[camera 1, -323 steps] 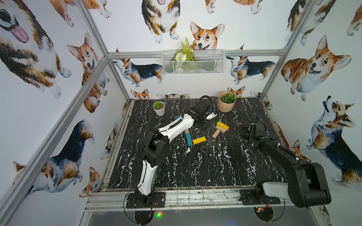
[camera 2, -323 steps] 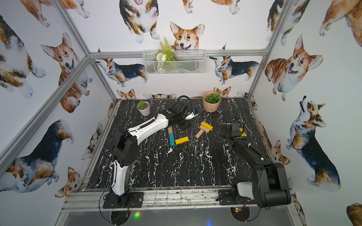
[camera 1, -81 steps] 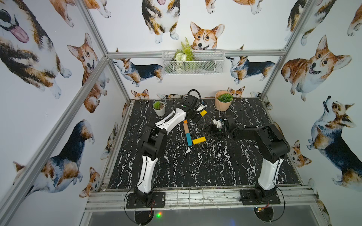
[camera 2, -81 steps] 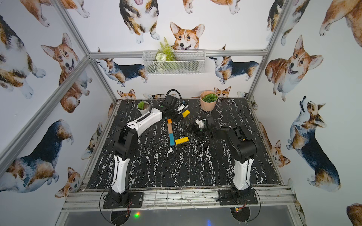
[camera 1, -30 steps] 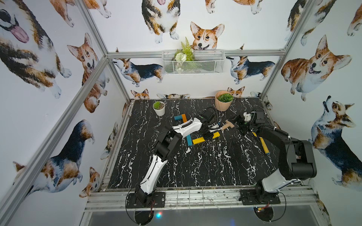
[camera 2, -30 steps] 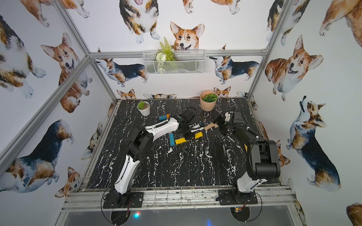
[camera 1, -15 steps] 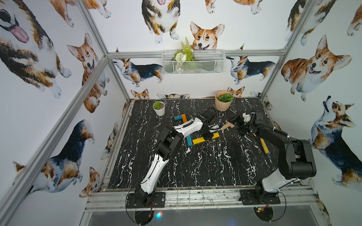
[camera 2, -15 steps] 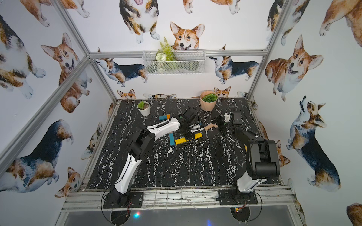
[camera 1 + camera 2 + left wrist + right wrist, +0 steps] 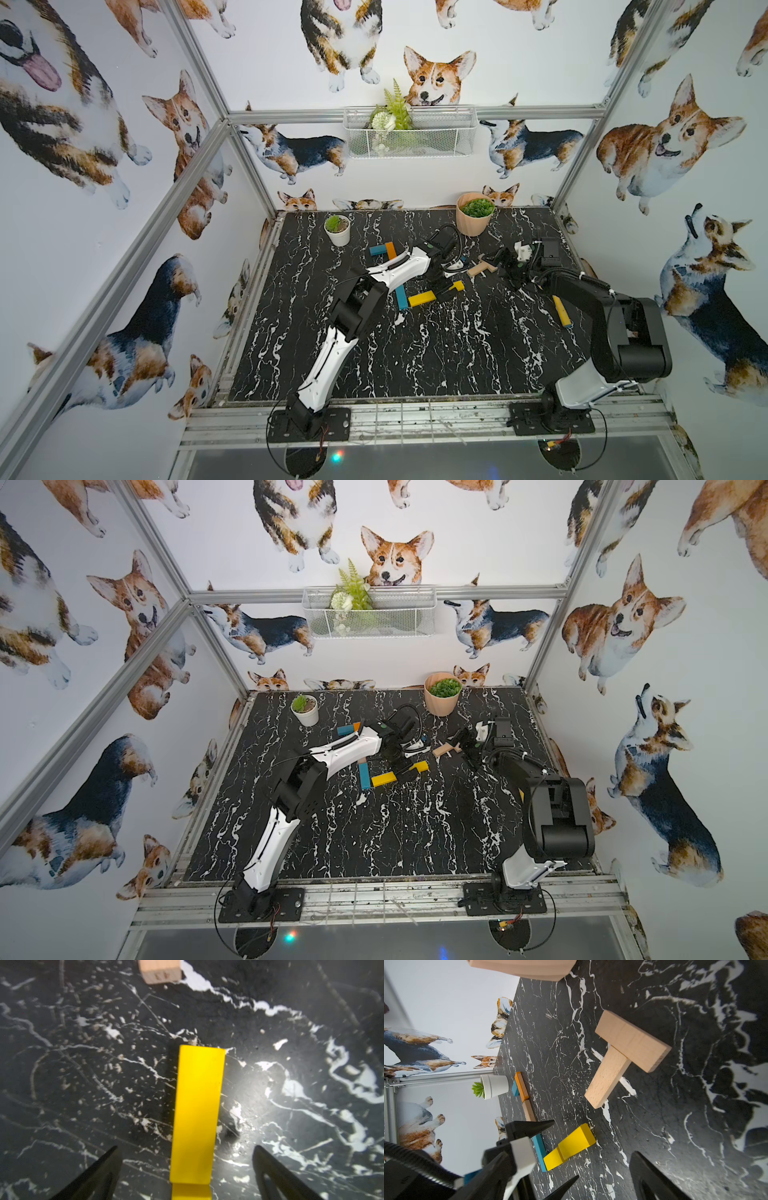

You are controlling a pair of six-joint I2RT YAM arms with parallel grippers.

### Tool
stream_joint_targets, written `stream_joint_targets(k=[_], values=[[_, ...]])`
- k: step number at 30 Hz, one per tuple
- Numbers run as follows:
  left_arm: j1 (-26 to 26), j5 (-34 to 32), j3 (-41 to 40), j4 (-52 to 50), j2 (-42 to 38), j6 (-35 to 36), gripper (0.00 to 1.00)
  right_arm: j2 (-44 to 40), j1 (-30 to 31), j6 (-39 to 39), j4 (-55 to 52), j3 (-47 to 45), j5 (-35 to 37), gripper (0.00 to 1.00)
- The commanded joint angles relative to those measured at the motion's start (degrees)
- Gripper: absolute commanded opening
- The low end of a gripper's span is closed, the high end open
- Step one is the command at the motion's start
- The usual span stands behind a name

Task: Assemble a giraffe with building blocks
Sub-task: Assemble the building block at the center of the board, then adjust the building block at the center of the board.

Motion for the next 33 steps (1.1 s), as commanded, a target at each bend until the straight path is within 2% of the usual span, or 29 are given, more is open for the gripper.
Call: stream_joint_targets(k=[1,5,7,11,14,16,19,21,24,26,29,33], values=[[0.4,-1.8,1.3,0.4,-3.7,-3.4,1.0,0.3,1.8,-2.1,-0.7,0.7,1.0,0.93],[1.9,-9.5,-0.9,2.5,-9.2,-10.1,1.0,3.2,8.2,-5.2,-5.1,5.5,4.7,0.93],[3.4,-14.9,-4.9,4.5,-13.4,-14.3,1.0,5.3,11.3,-6.4,-6.6,8.1,6.0,0.93],[8.1,-28.1,-21.9,15.6,-25.1,-26.0,1.0,10.4,14.4,-8.5,-10.0,13.7,7.2,0.94],[13.2,-32.9,-34.3,20.0,-33.2,-37.6,1.0,13.7,15.0,-9.2,-11.2,16.5,7.6,0.94],[16.6,-29.7,-40.3,22.7,-37.7,-42.1,1.0,14.7,15.1,-9.3,-11.6,17.4,8.2,0.94],[20.0,-28.7,-47.4,25.3,-43.1,-48.1,1.0,15.9,15.1,-9.7,-12.1,18.7,8.9,0.94],[21.6,-28.3,-49.3,23.9,-44.5,-53.9,1.0,17.4,15.1,-9.7,-12.5,19.7,8.0,0.94],[24.4,-22.3,-52.7,25.2,-44.4,-59.9,1.0,18.6,15.1,-9.7,-12.4,19.9,7.6,0.94],[25.4,-18.0,-55.4,28.4,-43.9,-60.9,1.0,19.2,15.2,-9.7,-12.0,19.4,7.2,0.94],[25.8,-16.1,-59.4,32.9,-44.1,-61.4,1.0,19.4,15.4,-9.7,-11.6,18.9,6.6,0.94],[26.6,-13.3,-59.8,34.8,-42.2,-61.1,1.0,20.4,15.8,-9.3,-11.3,18.9,5.6,0.94]])
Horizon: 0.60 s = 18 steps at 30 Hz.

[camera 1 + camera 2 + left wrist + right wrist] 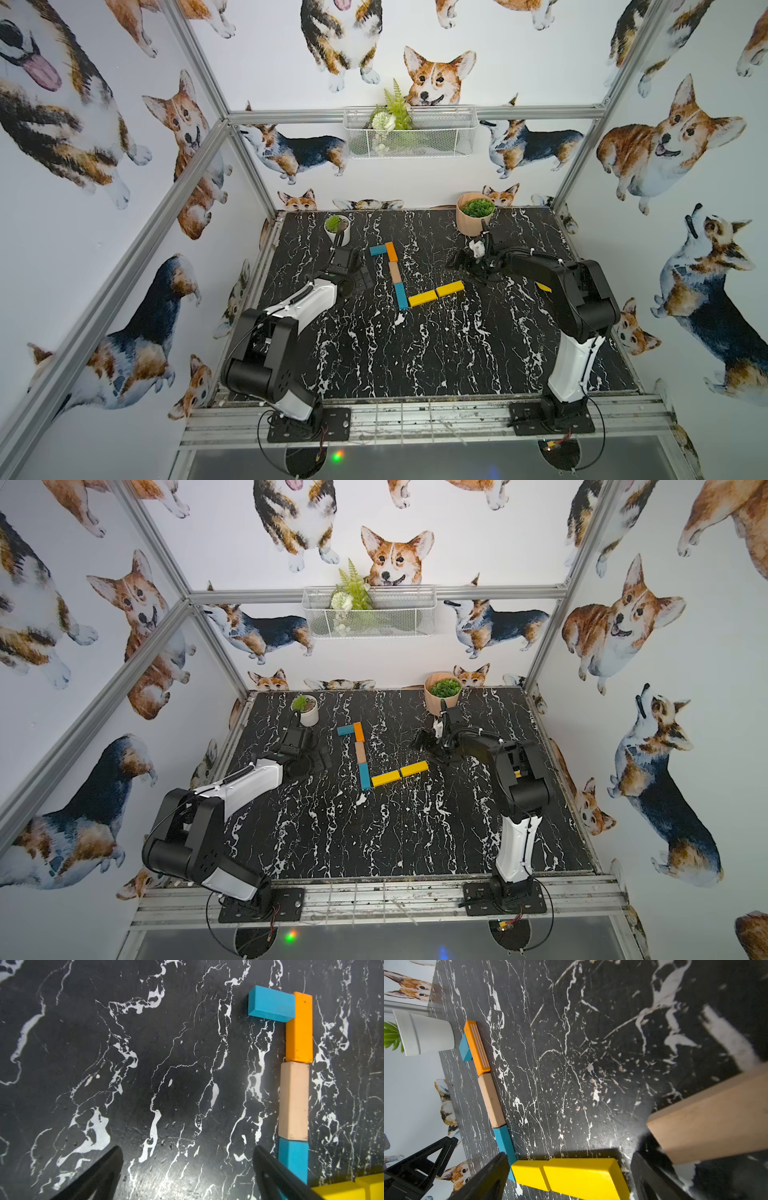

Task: Assemble a giraffe with building blocks
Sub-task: Adjust the building block at the center of the board.

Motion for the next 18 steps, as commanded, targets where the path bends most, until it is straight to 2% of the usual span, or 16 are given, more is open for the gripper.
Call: stream_joint_targets(k=[1,9,18], values=[[0.4,4.2,0.5,4.8,1.9,-2.3,1.0,0.7,0.5,-0.1,0.1,-0.1,-1.5,0.94],[0.4,7.7,-0.4,8.8,5.6,-5.0,1.0,1.0,1.8,0.4,0.5,-0.5,-2.3,0.94],[0.4,7.3,-0.7,9.9,5.3,-4.9,1.0,0.8,3.0,2.1,2.2,-1.3,-2.6,0.94]])
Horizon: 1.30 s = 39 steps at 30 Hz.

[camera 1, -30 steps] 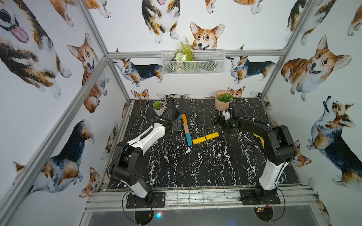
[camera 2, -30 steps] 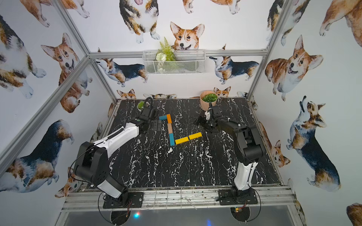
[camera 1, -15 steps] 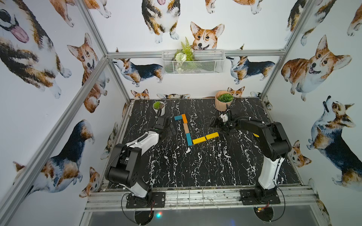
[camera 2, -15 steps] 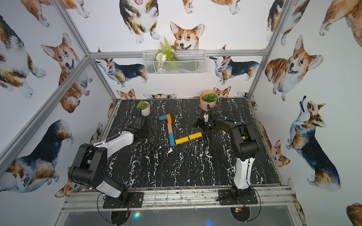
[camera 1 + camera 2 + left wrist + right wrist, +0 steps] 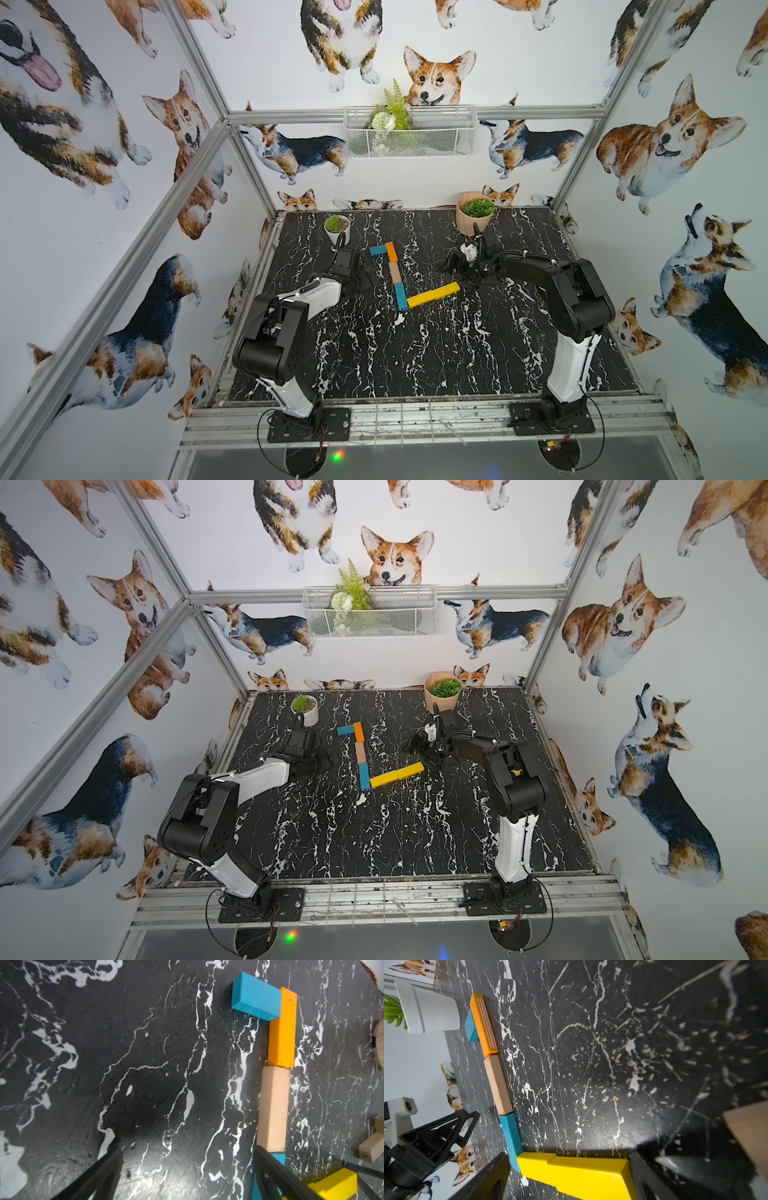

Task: Assemble a giraffe with building blocks
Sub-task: Adjust the building block at the center of the board, then pick up the building block from the center of the board.

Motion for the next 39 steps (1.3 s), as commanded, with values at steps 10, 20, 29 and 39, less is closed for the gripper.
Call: stream_joint_targets(k=[10,20,29,39], values=[[0.0,-0.1,-0.7,2.7,-0.4,-1.4,1.0,-1.5,0.6,4.9,1.0,-2.5,2.2,0.93],[-3.8,-0.3,-7.9,16.4,-4.0,0.7,1.0,-3.2,-2.9,3.6,-23.4,9.7,23.4,0.85],[-9.7,-12.2,-11.6,15.2,-10.3,11.2,1.0,1.5,-3.0,9.0,-31.0,17.0,30.7,0.79],[-10.1,-10.6,-12.0,15.5,-12.8,10.8,1.0,10.7,-0.4,11.7,-34.4,26.1,38.6,0.77]])
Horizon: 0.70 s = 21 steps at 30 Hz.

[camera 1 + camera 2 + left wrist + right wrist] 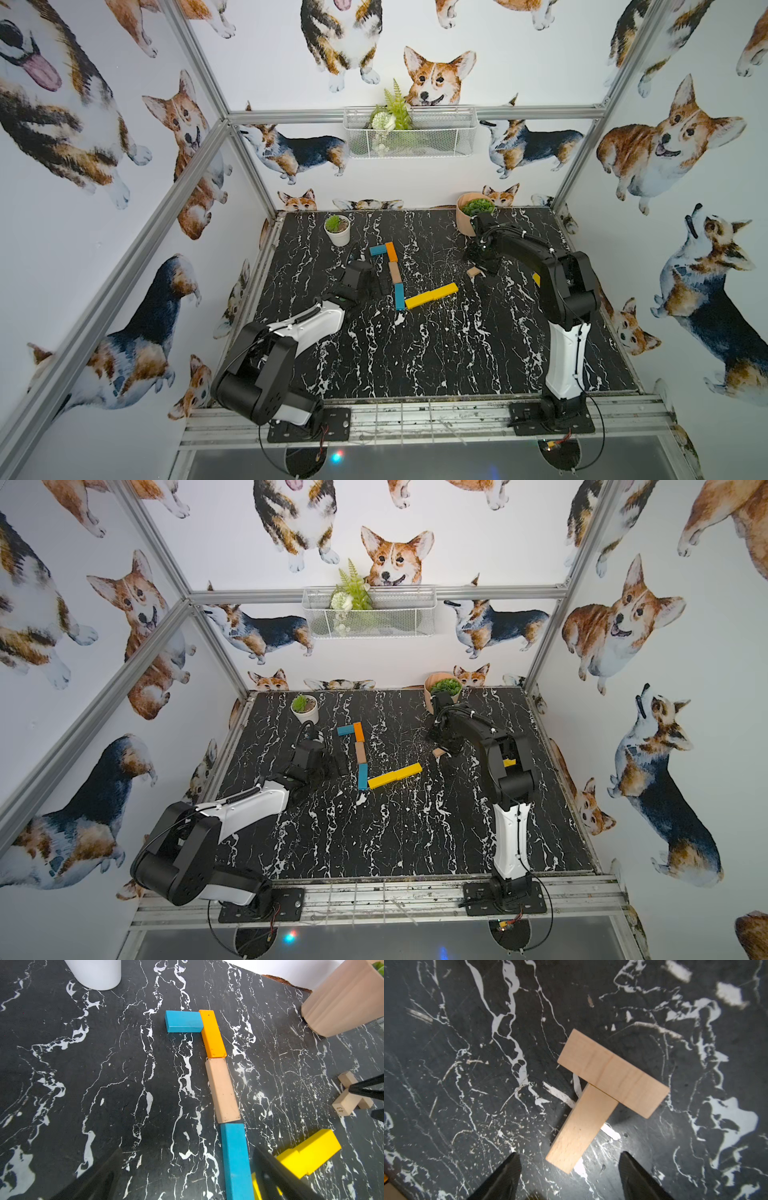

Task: Assemble a giraffe with building blocks
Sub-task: Pick up the building block from the center of the board.

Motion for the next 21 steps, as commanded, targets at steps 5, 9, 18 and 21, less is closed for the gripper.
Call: stream_joint_targets(k=[5,9,18,21], values=[[0.0,0.3,-0.6,2.6,-0.6,0.1,1.0,6.0,1.1,2.6,-4.5,5.4,5.1,0.71],[-0.1,1.4,-0.3,2.8,0.1,-0.1,1.0,6.5,1.6,2.8,-5.0,5.5,5.5,0.64],[-0.3,2.4,0.1,2.6,0.5,-0.2,1.0,4.7,2.7,2.9,-4.1,2.1,5.2,0.29],[-0.2,3.1,0.4,2.3,0.8,-0.1,1.0,3.8,3.1,3.0,-3.2,0.0,5.2,0.27]])
